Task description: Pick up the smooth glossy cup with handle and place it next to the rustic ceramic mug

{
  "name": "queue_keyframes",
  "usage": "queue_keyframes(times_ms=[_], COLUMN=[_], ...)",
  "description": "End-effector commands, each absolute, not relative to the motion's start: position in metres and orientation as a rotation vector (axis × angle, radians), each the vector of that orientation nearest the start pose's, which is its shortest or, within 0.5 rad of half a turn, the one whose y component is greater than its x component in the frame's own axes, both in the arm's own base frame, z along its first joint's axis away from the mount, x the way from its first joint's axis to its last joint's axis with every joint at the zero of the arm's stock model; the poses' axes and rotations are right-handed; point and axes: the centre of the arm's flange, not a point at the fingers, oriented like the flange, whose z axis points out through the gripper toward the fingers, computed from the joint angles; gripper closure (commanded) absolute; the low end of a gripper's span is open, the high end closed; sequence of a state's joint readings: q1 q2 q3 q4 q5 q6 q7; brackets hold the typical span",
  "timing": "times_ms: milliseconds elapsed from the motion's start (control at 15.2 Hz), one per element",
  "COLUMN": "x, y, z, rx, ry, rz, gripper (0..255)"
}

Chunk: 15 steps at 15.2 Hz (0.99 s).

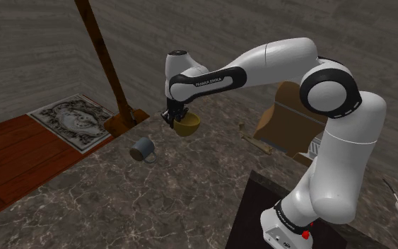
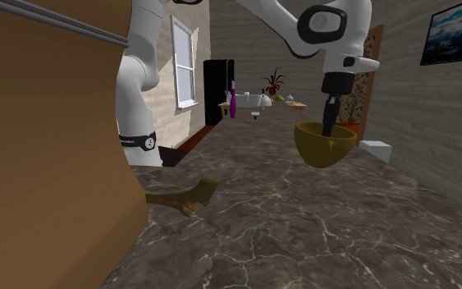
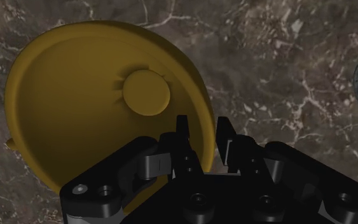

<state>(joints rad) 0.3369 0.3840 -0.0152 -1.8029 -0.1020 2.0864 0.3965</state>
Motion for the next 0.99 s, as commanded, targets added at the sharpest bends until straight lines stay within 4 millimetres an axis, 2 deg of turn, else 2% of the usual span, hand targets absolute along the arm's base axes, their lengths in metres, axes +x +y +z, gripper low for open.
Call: queue_keyframes(times_ms=[0,330,594,924], x=[0.602,0.602,0.605,0.605], y=[0.196,0.196,0.202,0.202], z=[0.326,0.326,0.376,0.376], rx=[-3.261,-3.261,-3.261,-3.261], ry=[0.031,0.031,0.031,0.031], rz=[0.099,0.099,0.099,0.099], gripper=[0,0,0,0])
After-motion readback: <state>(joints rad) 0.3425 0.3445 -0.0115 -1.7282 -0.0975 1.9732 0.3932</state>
